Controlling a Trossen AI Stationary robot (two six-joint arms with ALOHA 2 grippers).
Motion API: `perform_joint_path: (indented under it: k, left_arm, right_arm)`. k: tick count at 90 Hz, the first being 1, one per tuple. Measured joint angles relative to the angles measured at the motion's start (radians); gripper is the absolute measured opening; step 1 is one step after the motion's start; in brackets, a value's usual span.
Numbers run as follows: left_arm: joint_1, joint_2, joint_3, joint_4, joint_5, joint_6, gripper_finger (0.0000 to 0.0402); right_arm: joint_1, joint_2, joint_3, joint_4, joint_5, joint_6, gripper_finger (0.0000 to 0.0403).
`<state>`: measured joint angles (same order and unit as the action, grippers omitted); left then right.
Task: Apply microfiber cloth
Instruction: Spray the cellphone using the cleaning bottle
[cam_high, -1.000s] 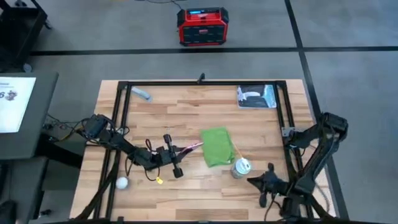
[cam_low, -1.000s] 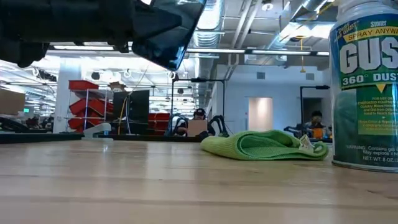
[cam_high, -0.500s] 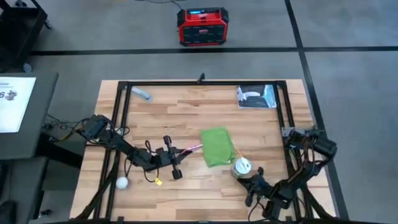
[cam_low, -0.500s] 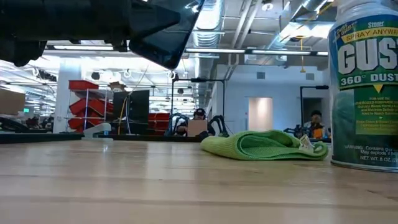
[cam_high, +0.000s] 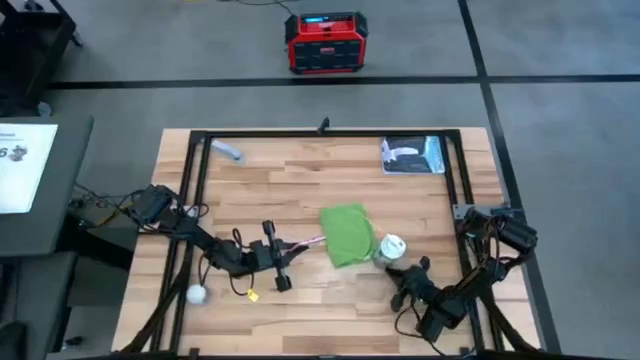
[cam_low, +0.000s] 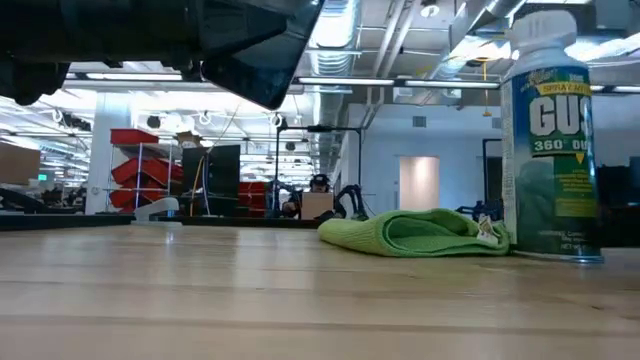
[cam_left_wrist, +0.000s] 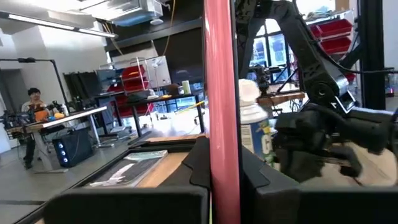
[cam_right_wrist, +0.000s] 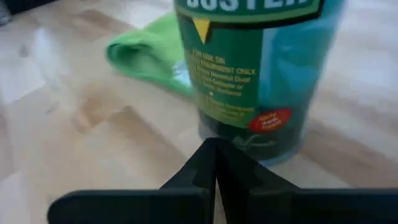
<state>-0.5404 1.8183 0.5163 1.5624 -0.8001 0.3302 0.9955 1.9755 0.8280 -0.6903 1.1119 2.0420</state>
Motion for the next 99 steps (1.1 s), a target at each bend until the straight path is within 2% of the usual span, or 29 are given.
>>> perform_joint_path:
  k: [16,26,41,57,69,99]
  left_arm:
    - [0.0,0.0,0.0,0.0,-0.001,0.0,0.0002]
    - [-0.002,0.0,0.0,0.0,-0.002,-0.003,0.0002]
    - [-0.023,0.0,0.0,-0.002,-0.051,0.012,0.0002]
    - [-0.035,0.0,-0.005,-0.003,-0.057,0.011,0.0002]
    - [-0.035,0.0,-0.041,-0.003,-0.057,-0.049,0.0002]
    - [-0.04,0.0,-0.13,-0.003,-0.034,-0.169,0.0002]
  right_arm:
    - [-0.044,0.0,-0.001,-0.129,-0.003,0.076,0.0]
    - [-0.041,0.0,-0.001,-0.08,-0.001,0.078,0.0]
    - [0.024,-0.014,0.03,0.015,0.059,0.018,0.0]
    - [0.024,-0.038,0.098,0.027,0.077,-0.192,0.0]
    - [-0.015,-0.053,0.115,0.109,0.072,-0.387,0.0]
    - [-0.178,-0.06,0.114,0.388,-0.065,-0.841,0.0]
